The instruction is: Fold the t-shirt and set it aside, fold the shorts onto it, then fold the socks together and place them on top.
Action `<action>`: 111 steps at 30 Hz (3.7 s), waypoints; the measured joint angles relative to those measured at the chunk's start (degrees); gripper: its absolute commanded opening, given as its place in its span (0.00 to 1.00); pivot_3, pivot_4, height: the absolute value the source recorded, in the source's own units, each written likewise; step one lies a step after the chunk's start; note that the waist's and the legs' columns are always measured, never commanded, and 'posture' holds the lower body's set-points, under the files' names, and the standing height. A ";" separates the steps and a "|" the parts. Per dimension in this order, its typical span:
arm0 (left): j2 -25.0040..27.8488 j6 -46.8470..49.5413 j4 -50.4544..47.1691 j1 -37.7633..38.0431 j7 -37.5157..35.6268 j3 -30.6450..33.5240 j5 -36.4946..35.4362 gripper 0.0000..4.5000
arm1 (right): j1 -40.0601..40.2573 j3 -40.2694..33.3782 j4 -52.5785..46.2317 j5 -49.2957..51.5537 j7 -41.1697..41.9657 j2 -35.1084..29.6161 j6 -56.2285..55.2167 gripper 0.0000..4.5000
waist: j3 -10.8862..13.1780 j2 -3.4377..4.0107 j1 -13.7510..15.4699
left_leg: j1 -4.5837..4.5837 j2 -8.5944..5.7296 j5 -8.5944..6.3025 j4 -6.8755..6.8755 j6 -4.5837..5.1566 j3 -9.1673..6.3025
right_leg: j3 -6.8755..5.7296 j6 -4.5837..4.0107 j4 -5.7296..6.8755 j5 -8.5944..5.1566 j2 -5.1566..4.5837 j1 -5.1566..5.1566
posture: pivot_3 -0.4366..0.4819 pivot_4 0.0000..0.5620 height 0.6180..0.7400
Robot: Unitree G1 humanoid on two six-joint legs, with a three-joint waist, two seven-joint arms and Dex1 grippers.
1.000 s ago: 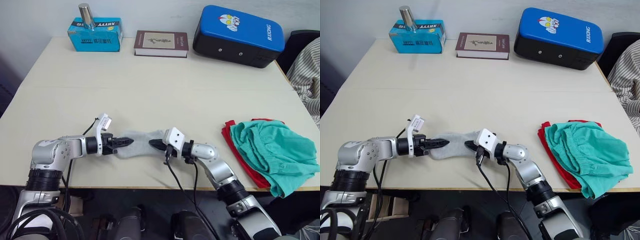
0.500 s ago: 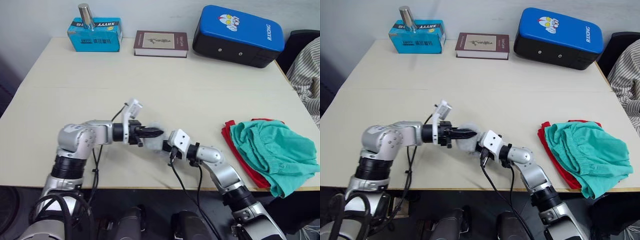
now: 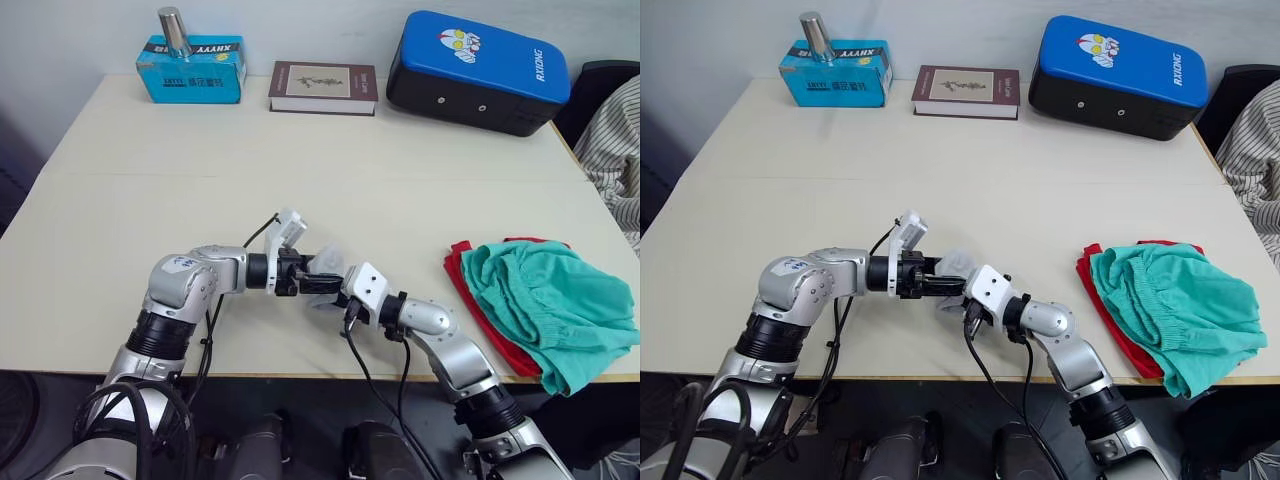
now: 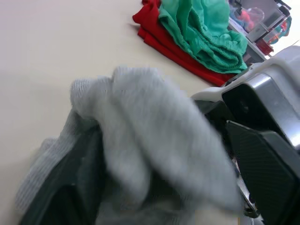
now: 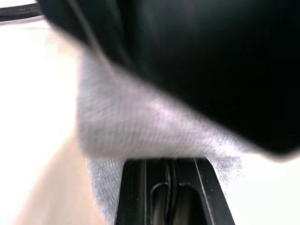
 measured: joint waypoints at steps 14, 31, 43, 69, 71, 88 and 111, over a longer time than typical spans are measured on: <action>0.25 -18.88 5.49 3.74 -6.48 4.51 5.99 0.58 | 1.93 -1.96 -3.52 1.70 1.54 -4.44 1.50 0.00 | 0.00 0.00 0.45 | -0.02 -0.08 -0.02 0.04 0.10 -0.04 | -0.02 0.00 -0.04 0.00 -0.06 0.07 | 0.48 0.27 1.00; -6.74 -31.34 7.38 10.26 -0.39 -2.40 17.72 0.01 | 6.38 -16.80 -19.73 21.98 7.57 -13.09 10.33 0.00 | 0.01 0.00 0.12 | 0.03 0.05 -0.05 0.14 0.14 -0.05 | -0.12 0.00 -0.05 0.00 -0.02 0.15 | 0.48 0.27 1.00; -6.58 -27.24 4.35 12.27 2.53 -0.86 17.08 0.01 | 2.75 -3.98 -0.30 7.34 -4.38 0.77 -1.35 0.00 | -0.01 -0.01 0.00 | 0.04 0.00 -0.04 0.21 0.13 -0.05 | -0.09 0.00 0.04 0.00 -0.03 0.16 | 0.48 0.27 1.00; -6.98 -33.75 8.05 12.21 3.56 0.87 17.56 0.00 | 6.45 -33.44 -6.72 74.61 -26.83 -15.22 64.45 0.99 | -0.06 0.07 -0.12 | -0.02 0.07 -0.28 0.21 0.52 -0.13 | -0.21 -0.03 -0.12 0.01 -0.02 0.22 | 0.48 0.27 1.00; -6.93 -34.11 8.24 12.05 3.52 0.83 17.88 0.00 | 4.55 -32.99 -3.53 82.46 -34.23 -13.66 65.96 0.99 | -0.07 0.07 -0.09 | -0.02 0.10 -0.28 0.21 0.53 -0.12 | -0.22 -0.03 -0.09 0.01 0.00 0.19 | 0.48 0.27 1.00; -6.69 -34.40 8.64 12.49 3.09 1.36 18.02 0.00 | -6.52 -20.58 11.05 101.24 -63.64 6.55 47.73 0.78 | -0.09 0.12 -0.02 | -0.05 0.07 -0.28 0.15 0.55 -0.03 | -0.08 0.00 -0.02 0.02 -0.01 0.07 | 0.48 0.27 1.00; -5.45 -29.54 -1.82 14.44 -4.47 5.80 7.42 0.55 | 6.28 -34.04 -10.47 106.73 -64.05 -0.44 40.96 0.02 | -0.09 0.13 0.23 | -1.10 -0.04 -0.07 0.14 0.31 -0.03 | -0.08 0.09 0.01 0.07 -0.05 -0.88 | 0.48 0.27 1.00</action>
